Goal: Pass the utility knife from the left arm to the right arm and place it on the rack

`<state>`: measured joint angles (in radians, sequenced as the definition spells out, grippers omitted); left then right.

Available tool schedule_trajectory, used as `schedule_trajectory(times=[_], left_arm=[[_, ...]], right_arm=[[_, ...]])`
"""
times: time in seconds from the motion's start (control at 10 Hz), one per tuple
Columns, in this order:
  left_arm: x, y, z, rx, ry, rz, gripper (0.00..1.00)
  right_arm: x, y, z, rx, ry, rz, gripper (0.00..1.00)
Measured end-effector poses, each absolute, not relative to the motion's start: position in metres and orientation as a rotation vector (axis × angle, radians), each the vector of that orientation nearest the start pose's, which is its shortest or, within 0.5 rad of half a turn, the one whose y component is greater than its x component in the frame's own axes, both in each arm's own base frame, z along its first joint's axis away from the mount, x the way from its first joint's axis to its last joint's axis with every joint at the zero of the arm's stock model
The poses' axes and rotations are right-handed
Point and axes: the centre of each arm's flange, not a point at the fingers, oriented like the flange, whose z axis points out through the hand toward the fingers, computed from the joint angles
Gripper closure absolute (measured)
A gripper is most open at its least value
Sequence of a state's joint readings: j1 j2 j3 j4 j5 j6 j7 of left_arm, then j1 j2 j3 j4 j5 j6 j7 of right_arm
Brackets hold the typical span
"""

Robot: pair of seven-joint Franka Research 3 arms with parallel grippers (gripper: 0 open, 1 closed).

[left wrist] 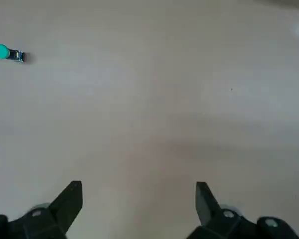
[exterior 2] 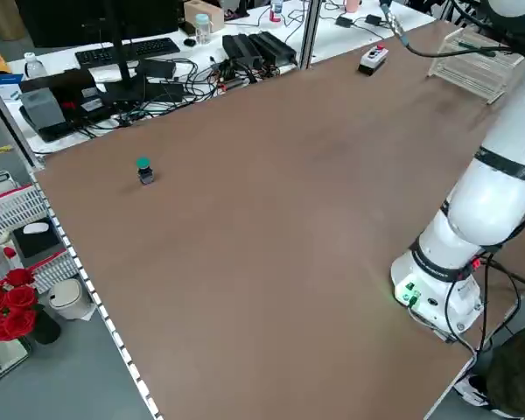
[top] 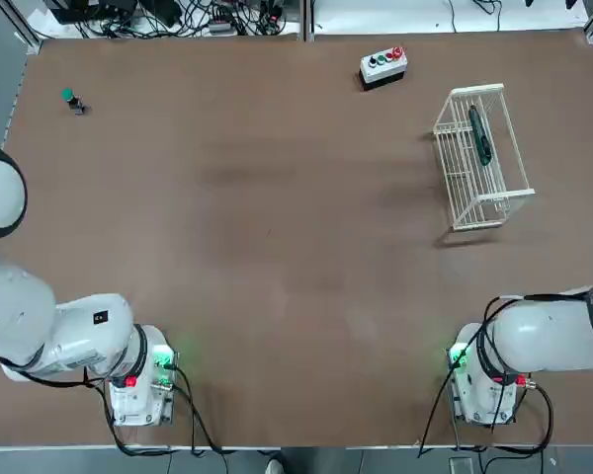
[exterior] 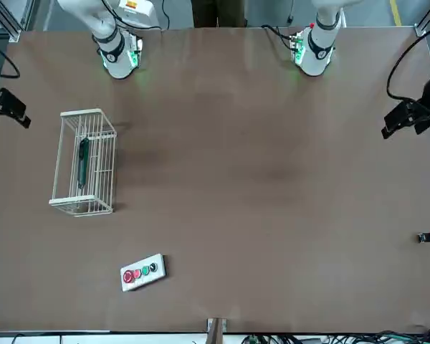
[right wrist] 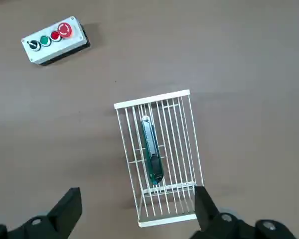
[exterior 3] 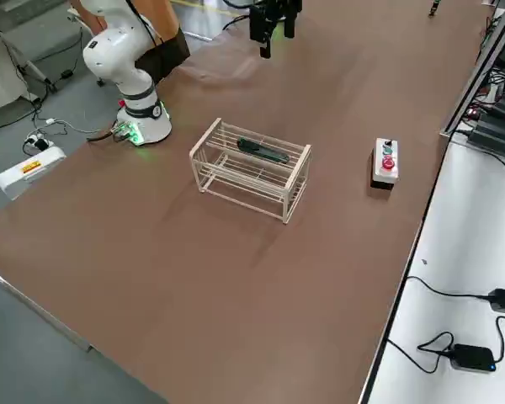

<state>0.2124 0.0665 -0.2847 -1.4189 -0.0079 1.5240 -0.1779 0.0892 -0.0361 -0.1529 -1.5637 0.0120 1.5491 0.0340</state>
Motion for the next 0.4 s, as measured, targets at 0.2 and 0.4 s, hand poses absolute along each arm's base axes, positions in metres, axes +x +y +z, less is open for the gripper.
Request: schedule_trajectory(times=[0.2, 0.4], left_arm=[[0.5689, -0.0364, 0.6557, -3.169, -0.145, -0.060, 0.00], [0.5678, -0.0393, 0.6548, -3.170, -0.069, -0.047, 0.00]], right_arm=[[0.5440, -0.0350, 0.6357, -3.123, 0.156, 0.016, 0.00], [0.5436, -0.0347, 0.6360, -3.123, 0.155, 0.022, 0.00]])
